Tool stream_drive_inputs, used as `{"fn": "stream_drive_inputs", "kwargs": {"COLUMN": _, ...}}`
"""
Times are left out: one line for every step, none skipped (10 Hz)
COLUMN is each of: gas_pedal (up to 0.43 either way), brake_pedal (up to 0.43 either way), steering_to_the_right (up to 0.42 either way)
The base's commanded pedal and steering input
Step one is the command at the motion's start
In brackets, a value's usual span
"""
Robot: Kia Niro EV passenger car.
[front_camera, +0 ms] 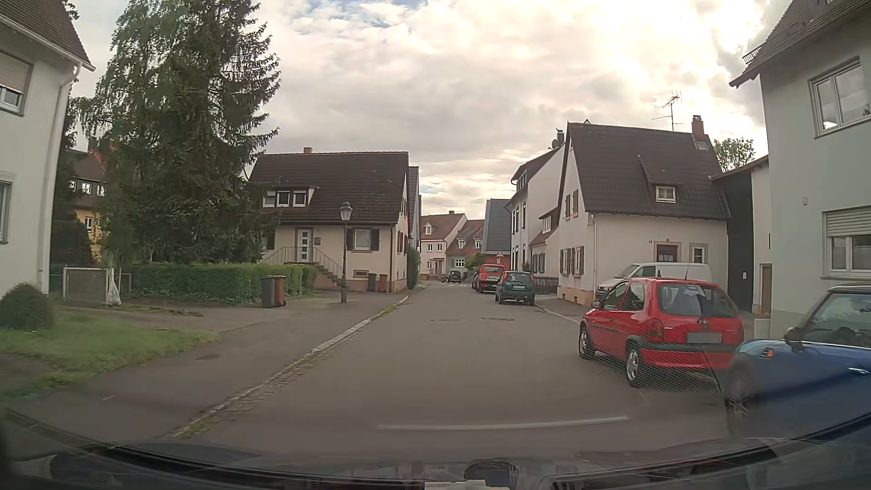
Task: Follow the waypoints while adhering to traffic rules and regulations
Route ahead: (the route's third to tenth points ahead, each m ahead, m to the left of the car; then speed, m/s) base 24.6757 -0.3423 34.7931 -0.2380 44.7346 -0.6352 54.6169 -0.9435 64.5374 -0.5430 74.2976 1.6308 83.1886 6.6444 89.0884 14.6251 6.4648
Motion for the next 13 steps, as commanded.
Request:
{"fn": "stream_drive_inputs", "kwargs": {"gas_pedal": 0.11, "brake_pedal": 0.0, "steering_to_the_right": 0.016}}
{"fn": "stream_drive_inputs", "kwargs": {"gas_pedal": 0.11, "brake_pedal": 0.0, "steering_to_the_right": 0.009}}
{"fn": "stream_drive_inputs", "kwargs": {"gas_pedal": 0.11, "brake_pedal": 0.0, "steering_to_the_right": 0.004}}
{"fn": "stream_drive_inputs", "kwargs": {"gas_pedal": 0.11, "brake_pedal": 0.0, "steering_to_the_right": 0.002}}
{"fn": "stream_drive_inputs", "kwargs": {"gas_pedal": 0.11, "brake_pedal": 0.0, "steering_to_the_right": 0.002}}
{"fn": "stream_drive_inputs", "kwargs": {"gas_pedal": 0.098, "brake_pedal": 0.0, "steering_to_the_right": 0.002}}
{"fn": "stream_drive_inputs", "kwargs": {"gas_pedal": 0.098, "brake_pedal": 0.0, "steering_to_the_right": 0.002}}
{"fn": "stream_drive_inputs", "kwargs": {"gas_pedal": 0.098, "brake_pedal": 0.0, "steering_to_the_right": 0.001}}
{"fn": "stream_drive_inputs", "kwargs": {"gas_pedal": 0.087, "brake_pedal": 0.0, "steering_to_the_right": 0.001}}
{"fn": "stream_drive_inputs", "kwargs": {"gas_pedal": 0.087, "brake_pedal": 0.0, "steering_to_the_right": 0.001}}
{"fn": "stream_drive_inputs", "kwargs": {"gas_pedal": 0.087, "brake_pedal": 0.0, "steering_to_the_right": 0.001}}
{"fn": "stream_drive_inputs", "kwargs": {"gas_pedal": 0.087, "brake_pedal": 0.0, "steering_to_the_right": 0.001}}
{"fn": "stream_drive_inputs", "kwargs": {"gas_pedal": 0.087, "brake_pedal": 0.0, "steering_to_the_right": 0.001}}
